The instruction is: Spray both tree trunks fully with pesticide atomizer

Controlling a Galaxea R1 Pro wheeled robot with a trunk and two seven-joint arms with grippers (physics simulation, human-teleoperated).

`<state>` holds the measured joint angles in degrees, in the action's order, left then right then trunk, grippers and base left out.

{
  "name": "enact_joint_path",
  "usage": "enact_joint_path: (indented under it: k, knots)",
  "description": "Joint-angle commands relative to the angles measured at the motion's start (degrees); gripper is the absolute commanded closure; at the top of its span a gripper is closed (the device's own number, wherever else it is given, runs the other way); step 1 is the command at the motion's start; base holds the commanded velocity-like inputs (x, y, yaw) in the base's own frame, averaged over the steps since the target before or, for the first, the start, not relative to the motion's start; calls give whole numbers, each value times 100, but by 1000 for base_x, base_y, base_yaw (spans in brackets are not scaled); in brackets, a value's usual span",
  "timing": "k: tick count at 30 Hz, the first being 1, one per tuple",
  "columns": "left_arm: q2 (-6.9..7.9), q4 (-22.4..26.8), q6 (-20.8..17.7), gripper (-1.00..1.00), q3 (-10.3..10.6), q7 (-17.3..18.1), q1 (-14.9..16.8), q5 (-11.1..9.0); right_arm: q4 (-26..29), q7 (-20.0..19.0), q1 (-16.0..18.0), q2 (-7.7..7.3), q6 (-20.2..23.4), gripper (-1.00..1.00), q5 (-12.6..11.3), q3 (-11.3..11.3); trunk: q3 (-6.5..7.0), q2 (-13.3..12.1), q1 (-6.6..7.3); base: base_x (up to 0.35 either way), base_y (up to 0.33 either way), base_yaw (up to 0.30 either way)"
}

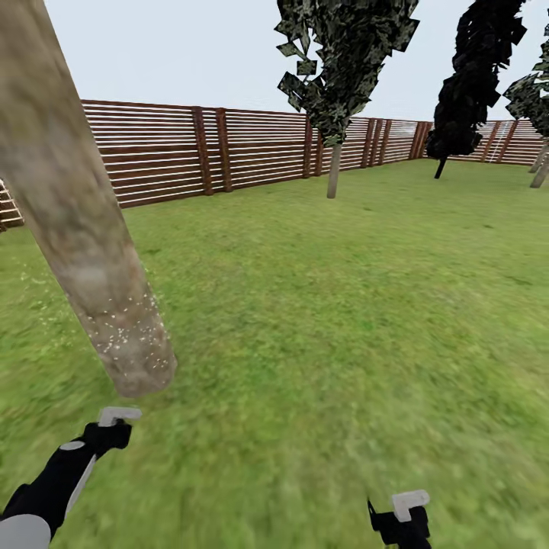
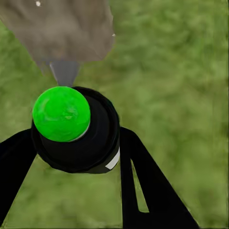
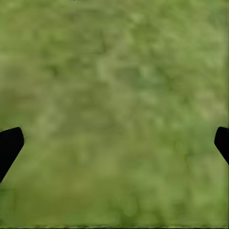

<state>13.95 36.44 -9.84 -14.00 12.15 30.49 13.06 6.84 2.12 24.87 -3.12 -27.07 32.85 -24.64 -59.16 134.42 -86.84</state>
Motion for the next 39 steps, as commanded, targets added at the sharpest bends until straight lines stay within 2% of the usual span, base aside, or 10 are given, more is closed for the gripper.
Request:
enact_joint_path:
  k: [1, 5, 7, 11, 16, 17, 23, 28, 30, 39]
  knots:
    - [2, 2, 39, 100, -2, 377, 8, 388, 28, -17, 0, 17, 0, -100, 10, 13, 0, 0, 0, -337, 0, 0]
    - [3, 64, 98, 100, -1, 2639, 49, 1787, 1358, -1064, 19, 236, 94, -100, 342, 876, 0, 0, 0, -334, 0, 0]
    - [-7, 91, 122, 100, 61, 3305, 69, 2185, 2047, -2344, 74, 298, 478, -100, 370, 1016, 0, 0, 0, -273, 0, 0]
    - [-91, 100, 327, 100, 924, 4021, 97, 2626, 3534, -4831, 130, 436, 1316, -100, 380, 1064, 0, 0, 0, -86, 0, 0]
    - [-114, 160, 349, 100, 1128, 4053, 96, 2637, 3699, -5021, 132, 443, 1398, -100, 392, 1205, 0, 0, 0, -2, 0, 0]
    - [-162, 191, 359, 100, 1195, 4053, 88, 2638, 3699, -5018, 133, 443, 1398, 100, 394, 1599, 0, 0, 0, 0, 0, 0]
    - [-450, 206, 356, 100, 1595, 4049, 87, 2646, 3720, -5210, 153, 444, 1405, 100, 373, 2076, 0, 0, 0, 0, 0, 0]
    - [-661, 206, 311, 100, 2141, 4050, 97, 2670, 3716, -5410, 304, 850, 1404, 100, 388, 2119, 0, 0, 0, 0, 0, 0]
    - [-744, 206, 301, 100, 2355, 4050, 98, 2768, 3702, -5405, 307, 914, 1406, 100, 383, 2540, 0, 0, 0, 0, 0, 0]
    - [-1224, 223, 359, 100, 2480, 4041, 106, 2792, 3725, -5404, 307, 1023, 1403, 100, 380, 2798, 0, 0, 0, 0, 0, 0]
